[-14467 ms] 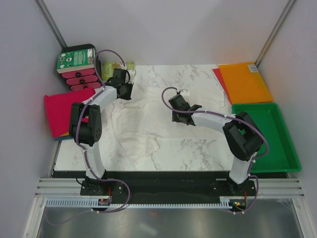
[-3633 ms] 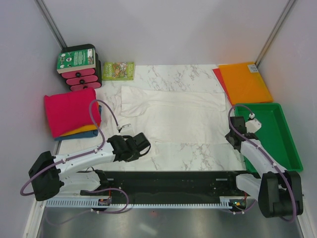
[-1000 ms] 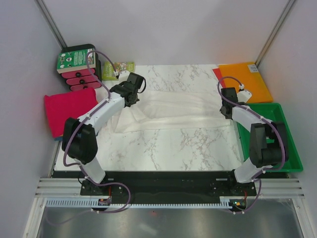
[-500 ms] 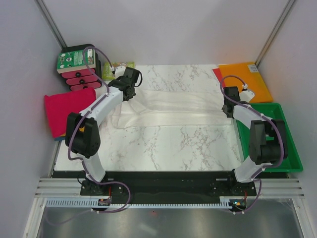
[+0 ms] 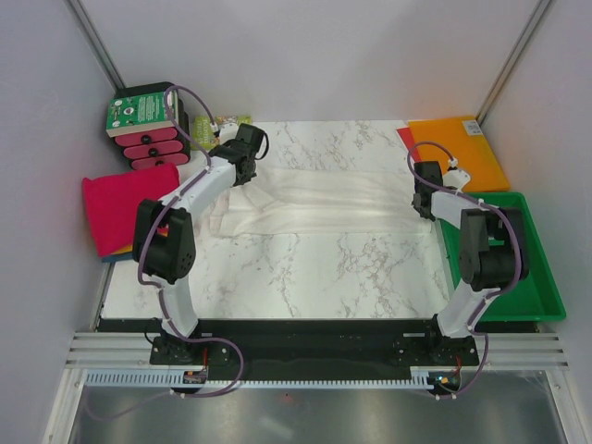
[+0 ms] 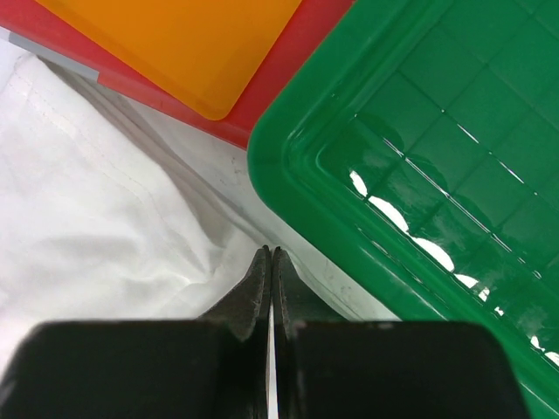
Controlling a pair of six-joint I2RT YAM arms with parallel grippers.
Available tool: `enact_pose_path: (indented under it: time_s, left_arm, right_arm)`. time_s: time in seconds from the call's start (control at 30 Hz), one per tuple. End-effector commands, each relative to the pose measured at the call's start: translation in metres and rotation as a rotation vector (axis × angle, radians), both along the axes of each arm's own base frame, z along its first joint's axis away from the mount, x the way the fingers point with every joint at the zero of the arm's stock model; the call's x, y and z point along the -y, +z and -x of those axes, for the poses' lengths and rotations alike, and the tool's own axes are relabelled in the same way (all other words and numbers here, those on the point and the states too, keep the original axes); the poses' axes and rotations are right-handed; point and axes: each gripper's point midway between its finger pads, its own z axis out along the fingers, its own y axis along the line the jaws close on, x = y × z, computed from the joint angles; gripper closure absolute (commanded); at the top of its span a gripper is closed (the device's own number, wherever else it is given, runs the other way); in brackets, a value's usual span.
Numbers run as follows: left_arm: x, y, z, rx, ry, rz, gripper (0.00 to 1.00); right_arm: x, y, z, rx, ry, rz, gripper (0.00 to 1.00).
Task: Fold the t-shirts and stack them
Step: Fold the tshirt
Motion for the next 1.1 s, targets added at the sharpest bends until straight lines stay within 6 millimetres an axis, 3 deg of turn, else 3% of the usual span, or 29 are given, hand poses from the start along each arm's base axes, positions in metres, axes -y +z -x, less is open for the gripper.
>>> enact_pose_path:
  time_s: [0.0,0.2,0.5,0.53,0.63,0.67,0.77,0.8,0.9,0.97,1.0,1.03,1.07]
  left_arm:
    - [-0.011,0.017,-0.02,0.061,0.025,-0.028,0.98]
    - [-0.012,0.029,-0.026,0.089,0.028,-0.037,0.98]
    - [-0.01,0.011,-0.028,0.052,0.027,-0.04,0.98]
    - [-0.01,0.01,-0.029,0.051,0.028,-0.04,0.98]
    - [-0.011,0.021,-0.028,0.076,0.038,-0.029,0.63]
    - [-0.013,0.025,-0.027,0.085,0.046,-0.027,0.44]
    - [-0.014,0.046,-0.024,0.13,0.052,-0.019,0.23]
    - [-0.014,0.052,-0.022,0.142,0.052,-0.014,0.21]
    - [-0.017,0.066,-0.009,0.171,0.061,0.003,0.2]
    - [-0.015,0.06,0.003,0.157,0.057,0.017,0.2]
    - [-0.016,0.064,0.009,0.164,0.057,0.025,0.21]
    - [-0.015,0.054,0.017,0.144,0.053,0.023,0.22]
    - [-0.01,0.049,0.022,0.135,0.046,0.041,0.29]
  right_arm:
    - [0.007,0.018,-0.025,0.082,-0.029,0.023,1.0]
    - [0.007,0.038,-0.036,0.135,-0.026,0.024,1.0]
    - [0.004,0.016,-0.043,0.092,-0.006,0.021,1.0]
    - [0.003,0.019,-0.044,0.097,0.007,0.029,0.9]
    - [-0.006,0.039,-0.049,0.164,0.048,0.048,0.65]
    - [-0.009,0.046,-0.05,0.18,0.066,0.056,0.61]
    - [-0.022,0.068,-0.05,0.226,0.102,0.07,0.42]
    - [-0.032,0.079,-0.049,0.245,0.122,0.068,0.39]
    - [-0.049,0.087,-0.037,0.244,0.159,0.07,0.35]
    - [-0.056,0.078,-0.023,0.219,0.177,0.067,0.34]
    - [-0.066,0.081,-0.019,0.23,0.201,0.061,0.36]
    - [-0.07,0.078,-0.015,0.226,0.217,0.054,0.42]
    - [-0.073,0.066,-0.007,0.201,0.23,0.042,0.48]
